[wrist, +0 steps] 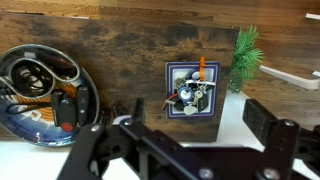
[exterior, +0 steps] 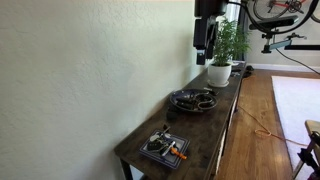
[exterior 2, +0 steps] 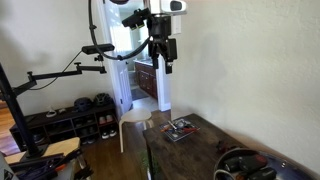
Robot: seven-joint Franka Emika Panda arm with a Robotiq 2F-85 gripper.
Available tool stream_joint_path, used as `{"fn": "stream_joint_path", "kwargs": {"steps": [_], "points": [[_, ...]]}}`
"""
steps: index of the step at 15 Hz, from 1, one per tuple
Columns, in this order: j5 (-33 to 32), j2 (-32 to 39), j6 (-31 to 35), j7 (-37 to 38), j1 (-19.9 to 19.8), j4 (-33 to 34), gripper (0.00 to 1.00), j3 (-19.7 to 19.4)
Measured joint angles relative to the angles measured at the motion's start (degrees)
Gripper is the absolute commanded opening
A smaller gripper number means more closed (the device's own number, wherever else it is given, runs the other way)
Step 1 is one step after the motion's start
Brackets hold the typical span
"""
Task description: Put the red object on the tray
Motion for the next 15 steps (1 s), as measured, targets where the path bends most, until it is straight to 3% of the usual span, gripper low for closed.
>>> {"fn": "stream_joint_path", "kwargs": {"steps": [15], "points": [[-2.55,4.04,1.45,0.29,-1.17,0.46,1.0,-0.24]]}}
